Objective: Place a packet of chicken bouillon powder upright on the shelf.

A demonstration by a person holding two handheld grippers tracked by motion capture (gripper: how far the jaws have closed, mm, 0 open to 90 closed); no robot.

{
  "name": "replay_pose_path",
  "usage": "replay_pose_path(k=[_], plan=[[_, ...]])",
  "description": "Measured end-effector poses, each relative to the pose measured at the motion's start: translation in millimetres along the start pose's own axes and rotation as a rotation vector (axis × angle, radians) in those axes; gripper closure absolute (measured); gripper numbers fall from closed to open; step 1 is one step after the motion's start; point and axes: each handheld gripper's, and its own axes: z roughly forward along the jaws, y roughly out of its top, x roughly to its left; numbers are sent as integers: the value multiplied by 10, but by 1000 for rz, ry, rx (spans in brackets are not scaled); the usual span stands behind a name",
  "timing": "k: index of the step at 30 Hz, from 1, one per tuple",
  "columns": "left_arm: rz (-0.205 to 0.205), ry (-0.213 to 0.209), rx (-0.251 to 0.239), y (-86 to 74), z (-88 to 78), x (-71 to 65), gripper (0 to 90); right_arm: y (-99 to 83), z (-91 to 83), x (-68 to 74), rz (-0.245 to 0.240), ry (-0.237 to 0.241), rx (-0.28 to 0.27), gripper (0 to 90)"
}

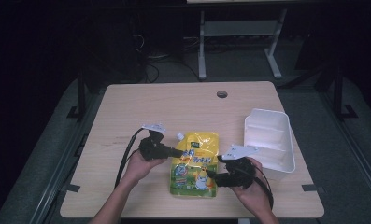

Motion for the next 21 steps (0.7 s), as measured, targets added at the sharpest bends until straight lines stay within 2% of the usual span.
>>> replay_pose_path(k=[6,8,10,11,16,21], plan=[[32,-1,-33,-45,-146,-63,900,108,-39,-156,69,1,-9,311],[44,-3,-40,-60,-188,-85,900,147,-16,-208,97,16,5,309],[47,-3,-45,-67,-206,-98,900,158,-9,-223,97,21,7,309],[60,-3,-50,-74,-237,-124,899,192,17,-250,113,51,6,315],[93,-8,-61,-67,-293,-193,899,270,121,-250,112,97,20,318],[121,-9,-65,-70,-318,-242,899,324,232,-259,109,154,17,385]])
